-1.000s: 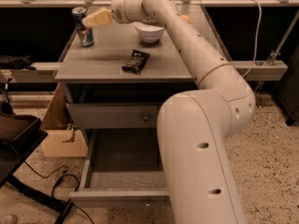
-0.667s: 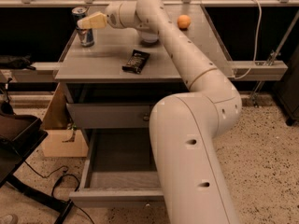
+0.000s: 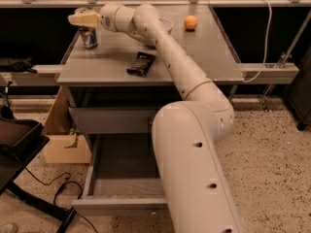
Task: Place redbull can into middle drawer
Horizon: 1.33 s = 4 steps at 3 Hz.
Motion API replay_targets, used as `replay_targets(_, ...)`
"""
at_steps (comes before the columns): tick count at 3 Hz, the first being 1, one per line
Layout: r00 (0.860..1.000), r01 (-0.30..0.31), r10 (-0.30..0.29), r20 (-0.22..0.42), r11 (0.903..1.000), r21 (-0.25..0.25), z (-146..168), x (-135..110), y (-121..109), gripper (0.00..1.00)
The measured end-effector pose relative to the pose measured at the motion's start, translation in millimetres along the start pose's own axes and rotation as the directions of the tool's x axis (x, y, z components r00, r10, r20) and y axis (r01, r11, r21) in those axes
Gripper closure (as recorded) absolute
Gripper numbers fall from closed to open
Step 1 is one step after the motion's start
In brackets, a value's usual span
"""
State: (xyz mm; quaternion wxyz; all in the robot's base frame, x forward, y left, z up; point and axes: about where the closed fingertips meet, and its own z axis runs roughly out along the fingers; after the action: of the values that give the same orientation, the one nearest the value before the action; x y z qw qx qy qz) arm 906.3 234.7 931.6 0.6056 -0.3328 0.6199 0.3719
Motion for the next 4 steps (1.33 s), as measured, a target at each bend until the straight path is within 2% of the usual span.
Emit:
replay_targets(1,0.999,0.039,-0.039,-0.028,0.9992,0.004,9.4,-5.5,15.9,0.00)
replay_targets(2,0.993,0.054,-0.055,-0.109,0.9985,-0.008,11.5,4.9,31.2,0.16)
replay_targets(4,0.992,0.051,-0.052,-0.116,0.9987,-0.007,11.5,7.7,31.5,0.63)
